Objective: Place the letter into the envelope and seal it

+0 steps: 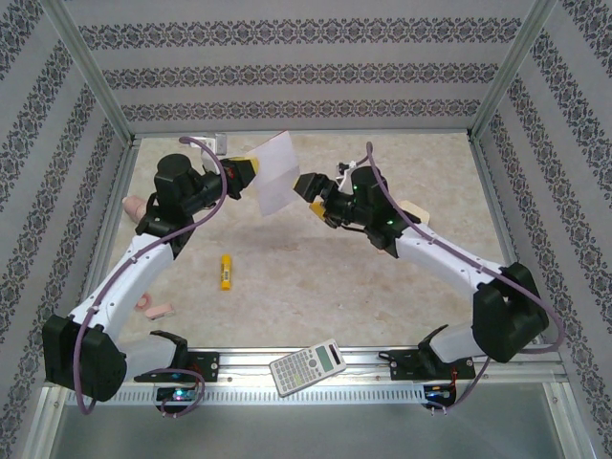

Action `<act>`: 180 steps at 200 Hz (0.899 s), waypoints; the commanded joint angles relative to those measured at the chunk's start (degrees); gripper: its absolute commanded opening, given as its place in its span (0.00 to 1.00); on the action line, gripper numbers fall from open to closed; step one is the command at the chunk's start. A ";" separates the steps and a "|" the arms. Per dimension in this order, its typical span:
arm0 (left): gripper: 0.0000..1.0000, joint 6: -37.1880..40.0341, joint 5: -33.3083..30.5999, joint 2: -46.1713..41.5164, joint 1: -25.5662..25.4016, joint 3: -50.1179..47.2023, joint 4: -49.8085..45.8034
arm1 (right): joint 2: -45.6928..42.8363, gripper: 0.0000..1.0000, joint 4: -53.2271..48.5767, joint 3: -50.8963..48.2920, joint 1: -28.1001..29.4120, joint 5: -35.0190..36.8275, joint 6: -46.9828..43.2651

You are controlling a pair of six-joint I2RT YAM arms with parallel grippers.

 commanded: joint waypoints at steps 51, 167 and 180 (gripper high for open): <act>0.00 -1.01 -1.99 0.80 -2.29 -0.60 4.37 | -0.07 0.98 2.54 -0.12 0.06 2.32 3.00; 0.00 8.85 3.61 2.98 -3.51 5.08 -7.64 | -1.04 0.98 -16.10 14.52 -2.03 3.17 -12.58; 0.00 12.20 7.06 4.16 -3.43 7.68 -12.23 | 0.48 0.97 -18.13 18.50 -3.90 -2.43 -20.38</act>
